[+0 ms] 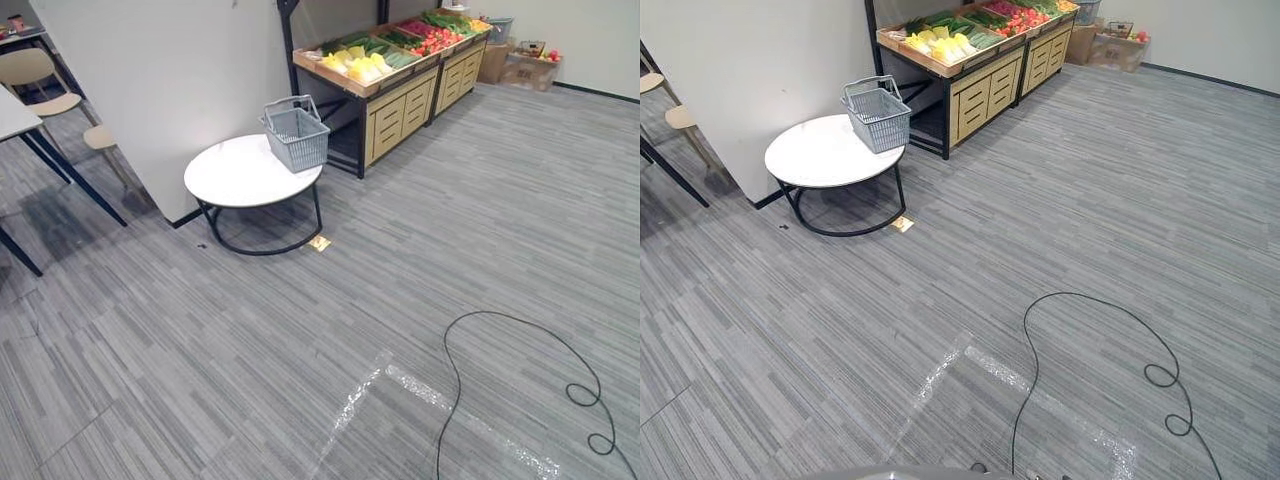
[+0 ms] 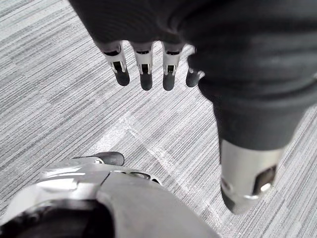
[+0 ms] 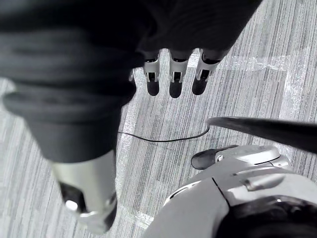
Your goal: Pick vegetable in the basket
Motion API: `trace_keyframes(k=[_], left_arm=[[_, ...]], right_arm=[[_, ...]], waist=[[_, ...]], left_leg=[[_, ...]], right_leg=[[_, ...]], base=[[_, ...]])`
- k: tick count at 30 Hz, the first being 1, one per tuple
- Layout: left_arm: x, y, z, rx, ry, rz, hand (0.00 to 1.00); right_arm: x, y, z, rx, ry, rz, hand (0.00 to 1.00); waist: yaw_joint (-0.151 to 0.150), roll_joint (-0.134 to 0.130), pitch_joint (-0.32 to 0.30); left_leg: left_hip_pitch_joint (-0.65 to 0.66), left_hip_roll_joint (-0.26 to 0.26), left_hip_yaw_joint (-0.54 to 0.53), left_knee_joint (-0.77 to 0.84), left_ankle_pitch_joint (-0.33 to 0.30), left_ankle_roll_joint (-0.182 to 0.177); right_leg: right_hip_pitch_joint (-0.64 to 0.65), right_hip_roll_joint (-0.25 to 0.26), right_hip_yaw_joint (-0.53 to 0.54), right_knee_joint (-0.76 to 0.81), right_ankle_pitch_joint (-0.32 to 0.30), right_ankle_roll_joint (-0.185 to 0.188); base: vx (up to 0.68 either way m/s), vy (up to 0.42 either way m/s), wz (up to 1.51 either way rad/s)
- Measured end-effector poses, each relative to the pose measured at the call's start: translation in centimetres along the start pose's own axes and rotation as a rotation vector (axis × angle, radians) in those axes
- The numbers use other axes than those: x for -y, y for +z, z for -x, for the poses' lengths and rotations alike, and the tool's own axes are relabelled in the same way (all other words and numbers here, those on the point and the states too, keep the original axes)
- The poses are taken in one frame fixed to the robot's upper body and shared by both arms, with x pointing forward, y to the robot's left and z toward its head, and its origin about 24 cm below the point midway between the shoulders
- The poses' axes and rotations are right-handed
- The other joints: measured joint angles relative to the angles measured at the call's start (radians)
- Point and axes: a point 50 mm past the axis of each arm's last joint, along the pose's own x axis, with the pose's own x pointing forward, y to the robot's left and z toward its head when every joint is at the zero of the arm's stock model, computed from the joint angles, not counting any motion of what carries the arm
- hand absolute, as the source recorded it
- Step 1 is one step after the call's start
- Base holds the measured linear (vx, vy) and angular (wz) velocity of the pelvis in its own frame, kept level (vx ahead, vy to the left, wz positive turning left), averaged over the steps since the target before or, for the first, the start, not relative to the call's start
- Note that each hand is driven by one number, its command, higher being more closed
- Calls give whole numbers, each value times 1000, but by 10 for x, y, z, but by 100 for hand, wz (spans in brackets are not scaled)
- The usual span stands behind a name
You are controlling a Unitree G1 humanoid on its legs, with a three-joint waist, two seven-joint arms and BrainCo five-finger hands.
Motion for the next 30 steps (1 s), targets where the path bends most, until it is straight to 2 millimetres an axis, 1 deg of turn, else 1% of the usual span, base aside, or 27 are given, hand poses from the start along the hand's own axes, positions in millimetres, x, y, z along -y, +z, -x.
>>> trace_keyframes(k=[4,7,14,16,18,19,21,22,23,24,25,26,27,28,29,30], left_arm=[[0,0,0,2,-7,-3,0],[0,1,0,5,-11,-2,0],[-1,5,-1,19,-27,-4,0],[0,9,-2,28,-27,0,0],[0,10,-2,32,-24,6,0],[0,16,-3,45,-22,6,0],[0,28,-5,74,-12,18,0],[-1,33,-5,86,0,55,0],[-2,33,-5,88,3,62,0],[-6,33,-5,92,15,82,0],[-9,33,-5,97,28,115,0],[-9,30,-4,94,33,144,0],[-5,26,-3,88,37,221,0],[-5,21,-1,83,45,288,0],[-4,19,0,78,47,309,0],[-4,17,0,76,48,327,0]], right_arm=[[0,0,0,0,2,-1,0],[0,-1,0,-4,12,-46,0],[-2,-1,0,-5,12,-87,0],[-4,2,-1,4,15,-91,0],[-7,11,-2,26,14,-104,0],[-10,20,-4,52,14,-125,0],[-13,26,-4,71,10,-187,0],[-15,25,-4,72,10,-214,0],[-15,25,-4,72,11,-216,0],[-16,23,-3,73,14,-218,0],[-18,22,-3,71,21,-219,0],[-17,22,-3,72,21,-219,0],[-13,21,-2,79,16,-217,0],[-11,20,-1,89,13,-214,0],[-11,20,-1,94,14,-212,0],[-11,22,-1,99,16,-207,0]], waist=[[0,-1,0],[0,-1,1],[-2,-11,11],[-2,-9,19],[-2,3,28],[-2,-2,51],[-7,-4,88],[-6,-15,99],[-6,-17,100],[-2,-30,100],[-3,-42,107],[-2,-39,110],[0,-21,114],[2,-15,119],[4,-12,118],[6,-8,116]], left_leg=[[0,3,3,-1,0,0],[1,2,5,-5,0,0],[-1,0,11,-12,0,0],[-13,0,26,-12,1,1],[-33,4,46,-10,5,-1],[-48,6,56,-8,9,-6],[-61,12,58,6,10,-11],[-82,24,66,62,-23,-56],[-88,29,71,81,-32,-68],[-132,51,90,203,-55,-97],[-204,89,107,413,-52,-96],[-243,119,105,529,-43,-82],[-311,184,99,732,7,-19],[-363,233,82,884,89,35],[-390,238,62,942,128,37],[-423,232,31,989,104,30]], right_leg=[[-1,3,1,-1,0,0],[-2,4,0,-2,3,-4],[-9,3,3,-2,3,-5],[-27,4,13,4,7,-11],[-68,6,31,31,5,-15],[-108,7,34,81,-15,-42],[-157,4,26,172,-64,-53],[-193,0,20,251,-123,-65],[-197,-1,18,266,-133,-68],[-205,-8,15,299,-169,-85],[-182,-10,16,306,-183,-97],[-163,-5,16,306,-190,-104],[-124,15,17,311,-210,-115],[-87,32,26,319,-232,-127],[-73,37,34,324,-242,-136],[-60,39,47,328,-254,-144]], base=[[-19,-39,-1],[-4,-6,-1],[-9,-9,-2],[-30,-24,-19],[-37,-27,-31],[-35,-30,-19],[-31,-72,-6],[-16,-87,-3],[10,-122,-2],[80,-185,0],[80,-185,0],[150,-224,-9],[165,-144,-14],[209,-156,-17],[171,-67,-21],[195,-41,-32]])
